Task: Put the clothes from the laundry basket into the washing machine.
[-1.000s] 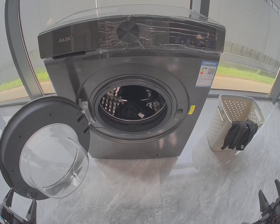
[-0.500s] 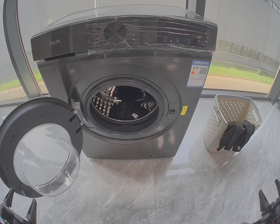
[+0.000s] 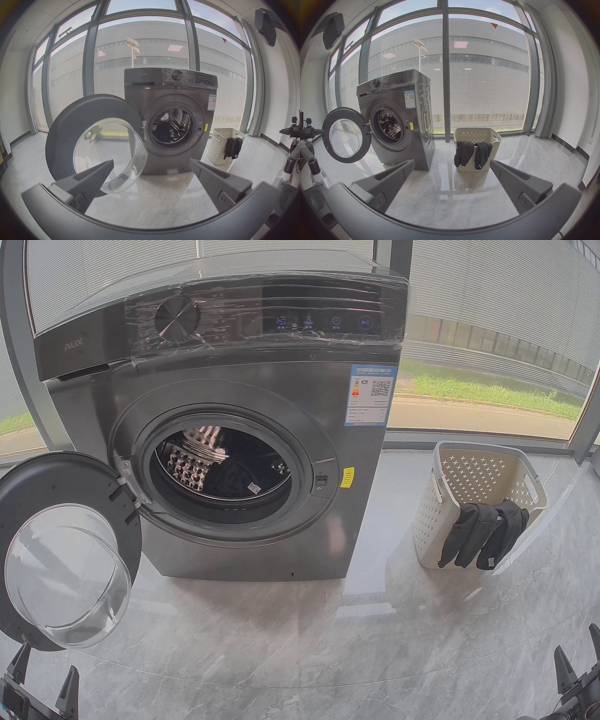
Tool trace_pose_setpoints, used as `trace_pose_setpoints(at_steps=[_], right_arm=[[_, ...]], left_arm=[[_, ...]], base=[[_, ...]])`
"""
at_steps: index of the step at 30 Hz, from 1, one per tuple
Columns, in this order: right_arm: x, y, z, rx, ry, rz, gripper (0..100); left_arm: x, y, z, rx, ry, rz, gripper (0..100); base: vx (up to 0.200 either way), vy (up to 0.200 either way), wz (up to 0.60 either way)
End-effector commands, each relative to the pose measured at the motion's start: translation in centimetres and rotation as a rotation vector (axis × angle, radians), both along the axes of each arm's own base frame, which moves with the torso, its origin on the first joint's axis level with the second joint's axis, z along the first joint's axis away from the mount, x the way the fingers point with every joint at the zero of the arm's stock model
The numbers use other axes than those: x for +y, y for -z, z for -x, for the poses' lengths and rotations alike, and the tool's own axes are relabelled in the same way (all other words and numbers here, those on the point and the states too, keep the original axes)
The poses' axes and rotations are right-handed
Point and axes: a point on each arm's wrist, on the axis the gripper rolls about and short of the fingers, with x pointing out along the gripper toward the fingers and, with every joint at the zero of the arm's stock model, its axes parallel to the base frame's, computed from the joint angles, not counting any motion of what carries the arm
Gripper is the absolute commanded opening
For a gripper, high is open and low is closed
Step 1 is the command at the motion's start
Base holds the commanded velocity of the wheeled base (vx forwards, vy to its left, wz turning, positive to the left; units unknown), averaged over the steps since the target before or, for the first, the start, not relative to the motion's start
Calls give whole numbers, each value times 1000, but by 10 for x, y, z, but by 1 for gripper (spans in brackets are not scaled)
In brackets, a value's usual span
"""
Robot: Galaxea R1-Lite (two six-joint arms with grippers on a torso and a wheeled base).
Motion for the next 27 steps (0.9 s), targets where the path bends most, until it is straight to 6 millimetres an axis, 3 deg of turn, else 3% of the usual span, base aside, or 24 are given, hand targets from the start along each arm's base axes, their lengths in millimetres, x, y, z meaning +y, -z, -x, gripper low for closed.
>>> trace_pose_setpoints(at_steps=[1, 27], right_arm=[[0, 3, 0, -2, -1, 0, 100], [0, 3, 0, -2, -2, 0, 100]], left_arm=[[0, 5, 0, 4, -2, 3, 100], [0, 5, 0, 2, 0, -2, 100]], base=[[0, -200, 0], [0, -200, 0]])
